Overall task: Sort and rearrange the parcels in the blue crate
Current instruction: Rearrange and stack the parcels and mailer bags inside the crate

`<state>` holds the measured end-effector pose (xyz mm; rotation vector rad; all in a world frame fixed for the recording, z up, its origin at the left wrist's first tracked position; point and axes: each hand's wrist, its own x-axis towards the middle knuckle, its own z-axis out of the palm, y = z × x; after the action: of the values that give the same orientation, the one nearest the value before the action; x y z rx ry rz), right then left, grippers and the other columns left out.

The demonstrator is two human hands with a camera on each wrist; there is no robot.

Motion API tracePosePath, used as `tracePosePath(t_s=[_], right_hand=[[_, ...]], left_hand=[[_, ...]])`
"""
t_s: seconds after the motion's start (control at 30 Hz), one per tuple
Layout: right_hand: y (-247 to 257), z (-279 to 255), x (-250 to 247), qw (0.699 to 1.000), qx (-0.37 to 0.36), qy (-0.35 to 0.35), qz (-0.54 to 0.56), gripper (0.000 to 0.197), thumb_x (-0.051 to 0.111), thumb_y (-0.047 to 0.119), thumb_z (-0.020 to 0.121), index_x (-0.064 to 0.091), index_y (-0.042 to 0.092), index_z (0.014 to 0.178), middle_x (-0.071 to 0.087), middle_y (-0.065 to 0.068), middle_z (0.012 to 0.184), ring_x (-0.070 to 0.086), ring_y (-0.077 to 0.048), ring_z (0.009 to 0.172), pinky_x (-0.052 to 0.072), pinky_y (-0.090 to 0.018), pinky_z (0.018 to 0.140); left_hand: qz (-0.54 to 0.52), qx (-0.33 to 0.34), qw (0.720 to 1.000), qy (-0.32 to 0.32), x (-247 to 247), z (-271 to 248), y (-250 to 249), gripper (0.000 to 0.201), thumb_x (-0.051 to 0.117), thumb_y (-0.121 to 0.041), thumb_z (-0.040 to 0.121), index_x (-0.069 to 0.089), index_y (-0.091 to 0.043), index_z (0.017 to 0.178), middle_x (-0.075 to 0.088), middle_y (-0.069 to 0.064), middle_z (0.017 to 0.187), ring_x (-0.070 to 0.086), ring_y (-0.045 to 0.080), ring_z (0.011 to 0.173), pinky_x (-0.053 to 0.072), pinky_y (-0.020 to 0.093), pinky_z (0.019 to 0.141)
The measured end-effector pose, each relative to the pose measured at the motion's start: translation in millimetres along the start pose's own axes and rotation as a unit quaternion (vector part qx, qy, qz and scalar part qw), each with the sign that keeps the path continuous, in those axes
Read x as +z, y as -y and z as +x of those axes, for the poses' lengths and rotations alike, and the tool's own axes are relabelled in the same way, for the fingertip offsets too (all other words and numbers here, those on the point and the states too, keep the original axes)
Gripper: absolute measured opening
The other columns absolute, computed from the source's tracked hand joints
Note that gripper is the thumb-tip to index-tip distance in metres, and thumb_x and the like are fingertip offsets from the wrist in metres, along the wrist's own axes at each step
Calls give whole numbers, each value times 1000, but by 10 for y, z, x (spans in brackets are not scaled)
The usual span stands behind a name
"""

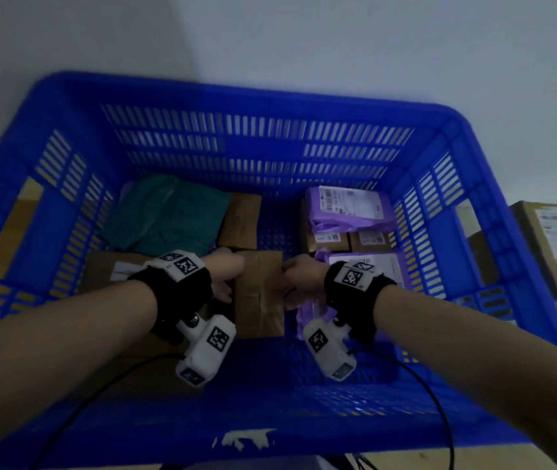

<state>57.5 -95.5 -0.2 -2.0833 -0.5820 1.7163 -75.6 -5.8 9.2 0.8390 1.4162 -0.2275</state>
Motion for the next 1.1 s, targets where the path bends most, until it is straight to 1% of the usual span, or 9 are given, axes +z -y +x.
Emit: tracePosePath(t_s=[0.1, 0.17, 0.3, 0.47, 0.53, 0.7, 0.8, 0.93, 1.1], right_hand=[[249, -213, -151, 998, -59, -36, -1, 15, 47, -2, 90, 57, 6, 99, 61, -9, 82, 61, -16, 62, 55, -24, 50], [425, -359, -237, 994, -86, -67, 13, 26, 45, 1, 93, 55, 7, 116, 60, -10, 88, 59, -18, 64, 55, -25, 49], [771, -640, -335, 982, -152, -106, 34, 45, 54, 8, 91, 47, 14, 135, 60, -12, 102, 58, -21, 72, 52, -30, 60], [1163, -989, -453, 948, -260, -170, 68, 38, 56, 2, 89, 52, 10, 125, 60, -3, 83, 57, -14, 67, 49, -27, 60], [1297, -1127, -498, 932, -299, -187, 80, 35, 57, 2, 89, 54, 6, 123, 62, -9, 91, 57, -17, 68, 50, -32, 67], [1486, -1269, -493, 907, -342, -225, 100, 52, 63, 7, 86, 39, 1, 132, 58, -17, 119, 60, -26, 100, 54, -36, 85], [1469, -1279, -421, 898, -359, -238, 84, 67, 70, 11, 83, 29, -1, 135, 56, -13, 123, 58, -21, 104, 54, -26, 74], [1419, -1161, -289, 893, -372, -247, 48, 71, 81, 20, 72, 42, 6, 130, 59, -12, 125, 61, -24, 108, 54, -40, 90], [1310, -1037, -164, 895, -364, -239, 96, 64, 84, 32, 67, 47, 14, 117, 61, 5, 109, 60, -13, 101, 53, -33, 91]], left_hand=[[-2, 104, 994, -35, -26, -201, -136, 43, 44, -19, 100, 39, -4, 140, 52, 13, 131, 48, 30, 121, 44, 39, 96], [24, 192, 980, -44, -40, -387, -275, 42, 45, -6, 96, 42, -9, 138, 59, 10, 115, 53, 28, 110, 44, 33, 89], [46, 322, 945, -37, -185, -638, -532, 57, 34, 12, 92, 42, -14, 142, 56, 8, 128, 55, 25, 109, 46, 31, 89], [58, 440, 896, -4, -349, -980, -862, 70, 33, 16, 91, 34, -27, 146, 58, 13, 109, 56, 22, 88, 46, 25, 69], [68, 473, 878, 12, -398, -1111, -976, 69, 33, 14, 94, 28, -30, 147, 57, 12, 112, 55, 23, 98, 46, 25, 70], [48, 519, 853, 27, -474, -1304, -1101, 58, 43, -5, 99, 32, -39, 144, 56, 15, 132, 54, 29, 121, 51, 43, 92], [14, 511, 859, 24, -500, -1321, -1102, 58, 53, -15, 95, 33, -41, 142, 56, 12, 130, 56, 29, 116, 53, 42, 83], [-30, 468, 883, 12, -484, -1282, -1078, 67, 68, -24, 85, 35, -20, 144, 55, 12, 129, 55, 28, 116, 49, 43, 91], [-1, 478, 879, -1, -438, -1242, -1032, 56, 73, -21, 81, 47, -16, 130, 60, 13, 115, 60, 18, 93, 50, 30, 65]])
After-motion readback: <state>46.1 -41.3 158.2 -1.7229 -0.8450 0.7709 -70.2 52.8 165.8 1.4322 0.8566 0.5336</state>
